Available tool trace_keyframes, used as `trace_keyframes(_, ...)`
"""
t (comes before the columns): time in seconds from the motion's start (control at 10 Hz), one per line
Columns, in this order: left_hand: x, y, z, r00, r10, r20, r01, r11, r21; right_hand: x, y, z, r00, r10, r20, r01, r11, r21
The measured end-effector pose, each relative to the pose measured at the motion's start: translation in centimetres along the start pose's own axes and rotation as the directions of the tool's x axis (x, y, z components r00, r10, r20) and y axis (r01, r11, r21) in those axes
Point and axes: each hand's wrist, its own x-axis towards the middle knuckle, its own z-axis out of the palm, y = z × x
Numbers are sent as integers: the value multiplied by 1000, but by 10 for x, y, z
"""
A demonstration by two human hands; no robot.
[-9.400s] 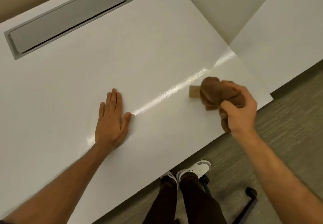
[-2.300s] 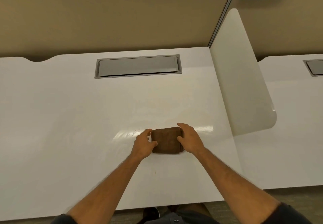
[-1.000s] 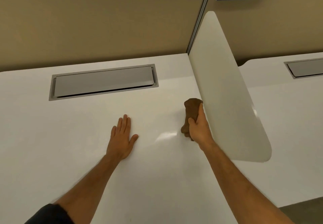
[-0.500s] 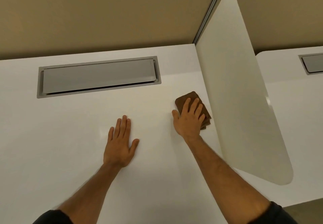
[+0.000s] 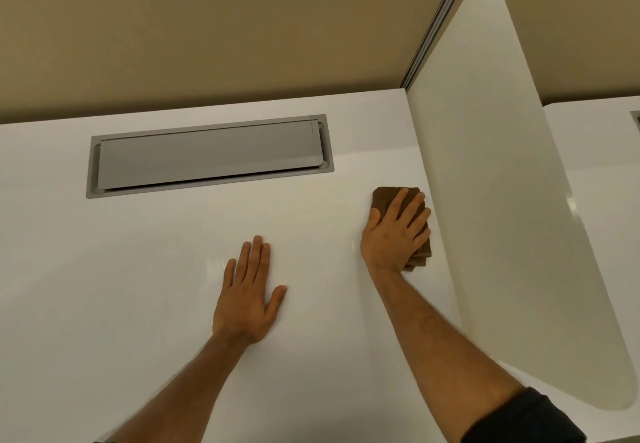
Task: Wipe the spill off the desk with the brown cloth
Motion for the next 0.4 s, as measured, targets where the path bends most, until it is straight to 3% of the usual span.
trace_keyframes(0.1,0,-4,0,1000,15,3,-15,1000,27,-1,9,1,997,-59,56,62,996,-56)
trace_keyframes(0.3,3,-3,-5,999,18,30,-18,1000,-9,-19,36,-23,972,-206,110,209,978,-17)
trace_keyframes(0.4,2,-6,-8,996,44,78,-41,999,-36,-53,53,-36,953,-296,67,291,954,72)
